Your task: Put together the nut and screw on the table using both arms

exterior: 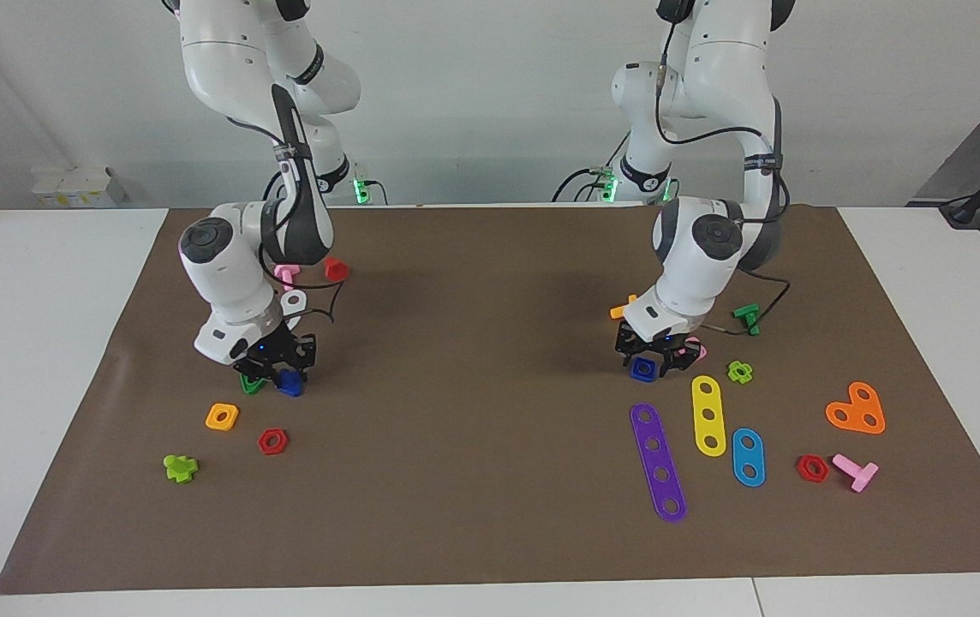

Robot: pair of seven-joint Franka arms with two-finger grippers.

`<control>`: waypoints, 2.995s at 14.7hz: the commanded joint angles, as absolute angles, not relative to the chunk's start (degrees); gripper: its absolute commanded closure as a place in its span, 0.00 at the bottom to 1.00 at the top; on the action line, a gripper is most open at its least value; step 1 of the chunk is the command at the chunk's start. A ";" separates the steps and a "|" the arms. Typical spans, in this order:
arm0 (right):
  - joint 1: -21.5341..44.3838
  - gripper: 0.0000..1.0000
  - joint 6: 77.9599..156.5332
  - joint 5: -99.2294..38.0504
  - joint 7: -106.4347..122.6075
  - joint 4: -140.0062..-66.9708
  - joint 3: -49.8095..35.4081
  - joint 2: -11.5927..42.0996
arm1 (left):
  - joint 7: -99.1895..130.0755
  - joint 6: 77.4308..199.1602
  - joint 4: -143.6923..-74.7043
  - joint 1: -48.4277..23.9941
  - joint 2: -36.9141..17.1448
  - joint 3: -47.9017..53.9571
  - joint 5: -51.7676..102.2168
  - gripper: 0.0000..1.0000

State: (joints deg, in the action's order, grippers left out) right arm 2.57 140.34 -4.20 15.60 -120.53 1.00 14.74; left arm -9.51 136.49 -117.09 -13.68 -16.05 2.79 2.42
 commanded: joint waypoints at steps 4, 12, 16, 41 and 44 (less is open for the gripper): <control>1.58 0.62 139.66 -4.92 18.02 -121.55 0.79 13.80 | -13.62 138.87 -118.30 -13.71 -16.35 1.85 3.78 0.27; 1.58 1.00 138.35 -4.92 16.61 -120.77 0.88 13.89 | -15.02 139.31 -118.48 -14.06 -17.40 1.85 3.78 0.28; 3.51 1.00 131.07 -4.83 6.98 -113.05 0.62 13.27 | -16.61 139.04 -118.48 -13.89 -17.40 1.85 3.78 0.41; 34.81 0.00 137.11 5.89 -46.32 -99.67 0.61 27.69 | 11.05 123.23 -103.63 -14.84 -18.63 1.76 6.33 1.00; 31.04 0.00 131.60 5.89 -45.36 -100.20 0.97 20.33 | 16.24 121.74 -100.65 -16.60 -19.51 1.76 6.24 1.00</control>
State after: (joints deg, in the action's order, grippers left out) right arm 34.28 135.98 4.59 -44.79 -99.32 1.35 26.12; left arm 13.04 124.18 -104.26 -14.77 -17.90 2.44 5.25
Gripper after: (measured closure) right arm 0.348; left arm 0.533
